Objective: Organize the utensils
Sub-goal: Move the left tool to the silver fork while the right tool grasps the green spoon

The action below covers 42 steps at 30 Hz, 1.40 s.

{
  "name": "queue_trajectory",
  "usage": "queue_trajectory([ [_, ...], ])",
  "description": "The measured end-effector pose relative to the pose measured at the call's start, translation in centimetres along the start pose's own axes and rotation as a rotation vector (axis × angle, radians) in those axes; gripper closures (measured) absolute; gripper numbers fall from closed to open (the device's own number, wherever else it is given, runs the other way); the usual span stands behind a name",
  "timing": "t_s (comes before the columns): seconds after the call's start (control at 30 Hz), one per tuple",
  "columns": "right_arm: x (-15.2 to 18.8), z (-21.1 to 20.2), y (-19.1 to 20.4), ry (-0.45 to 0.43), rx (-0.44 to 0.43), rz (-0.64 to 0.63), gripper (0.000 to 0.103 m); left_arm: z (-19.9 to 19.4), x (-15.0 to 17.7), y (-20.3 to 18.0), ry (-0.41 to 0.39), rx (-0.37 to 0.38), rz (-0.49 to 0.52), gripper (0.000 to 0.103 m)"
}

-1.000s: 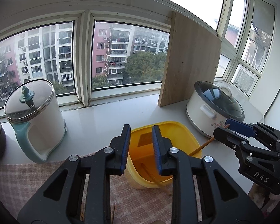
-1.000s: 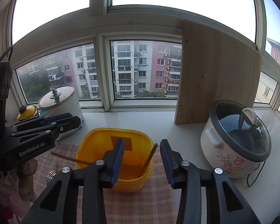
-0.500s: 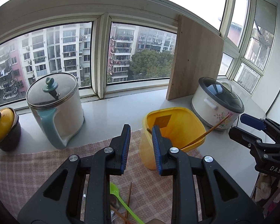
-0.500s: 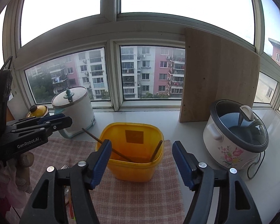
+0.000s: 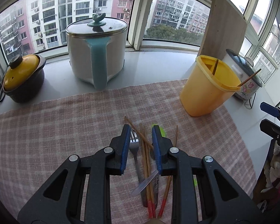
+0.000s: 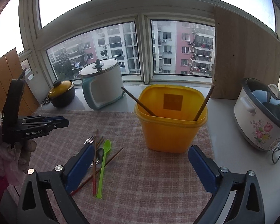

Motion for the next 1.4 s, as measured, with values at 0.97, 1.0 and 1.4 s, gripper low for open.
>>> queue_trajectory([
  [0.97, 8.4, 13.6, 7.7, 0.415, -0.297, 0.077, 0.066, 8.7, 4.4, 1.9, 0.236, 0.164, -0.159, 0.08],
  [1.0, 8.4, 13.8, 7.8, 0.419, -0.298, 0.075, 0.066, 8.9, 4.3, 1.9, 0.236, 0.167, -0.162, 0.08],
  [1.4, 8.5, 15.0, 8.4, 0.451, -0.312, 0.07, 0.071, 10.3, 3.4, 2.6, 0.242, 0.195, -0.202, 0.08],
])
Point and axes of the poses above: each gripper's, at about its wrist camera, not at the fingertips, and z roughly the way its jaws point, y to its left, x to its underside, the point moved 9 cm from there along z, roughly the way its jaws point, and after that the axes turned 3 degrees about y, right-handed, at the moved point
